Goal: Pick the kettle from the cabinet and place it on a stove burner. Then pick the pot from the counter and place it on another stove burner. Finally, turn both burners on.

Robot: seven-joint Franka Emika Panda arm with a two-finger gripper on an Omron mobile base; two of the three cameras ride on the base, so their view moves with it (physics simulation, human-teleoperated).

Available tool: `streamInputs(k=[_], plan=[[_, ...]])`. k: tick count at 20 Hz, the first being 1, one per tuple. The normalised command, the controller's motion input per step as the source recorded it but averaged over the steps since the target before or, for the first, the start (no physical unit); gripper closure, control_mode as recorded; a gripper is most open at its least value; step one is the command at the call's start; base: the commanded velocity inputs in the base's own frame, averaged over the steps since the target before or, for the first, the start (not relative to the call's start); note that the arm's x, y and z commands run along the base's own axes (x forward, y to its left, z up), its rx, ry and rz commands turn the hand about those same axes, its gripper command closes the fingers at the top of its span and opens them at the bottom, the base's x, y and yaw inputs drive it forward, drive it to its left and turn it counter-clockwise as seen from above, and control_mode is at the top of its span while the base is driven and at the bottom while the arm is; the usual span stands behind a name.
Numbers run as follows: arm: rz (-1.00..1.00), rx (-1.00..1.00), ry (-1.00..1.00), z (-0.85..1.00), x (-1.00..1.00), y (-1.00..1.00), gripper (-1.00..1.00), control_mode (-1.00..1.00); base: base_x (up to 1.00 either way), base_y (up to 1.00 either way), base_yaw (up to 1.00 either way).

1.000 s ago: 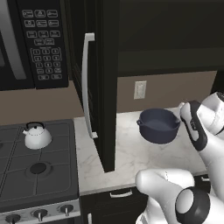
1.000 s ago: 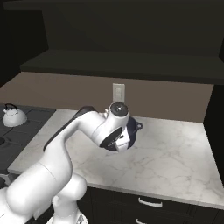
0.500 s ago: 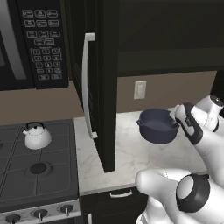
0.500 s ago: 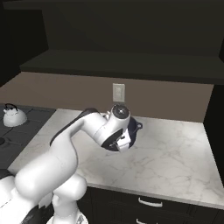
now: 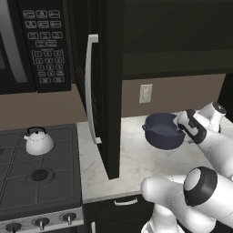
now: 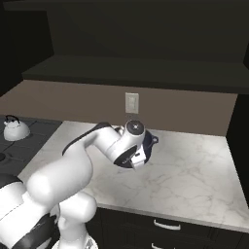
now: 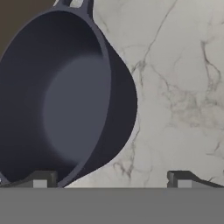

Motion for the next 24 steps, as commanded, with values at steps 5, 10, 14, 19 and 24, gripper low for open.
streamInputs(k=[5,10,14,19,24], plan=[[0.0,0.0,0.01,-0.2,0.22,-0.01,-1.0,-1.0,0.0,0.0,0.0],[0.0,0.0,0.02,-0.19,0.2,0.0,-1.0,-1.0,0.0,0.0,0.0],[0.0,0.0,0.03,-0.18,0.18,0.0,-1.0,-1.0,0.0,0.0,0.0],[0.0,0.0,0.02,-0.16,0.2,0.0,-1.0,-1.0,0.0,0.0,0.0],[0.0,0.0,0.01,-0.1,0.1,0.0,-1.0,-1.0,0.0,0.0,0.0]])
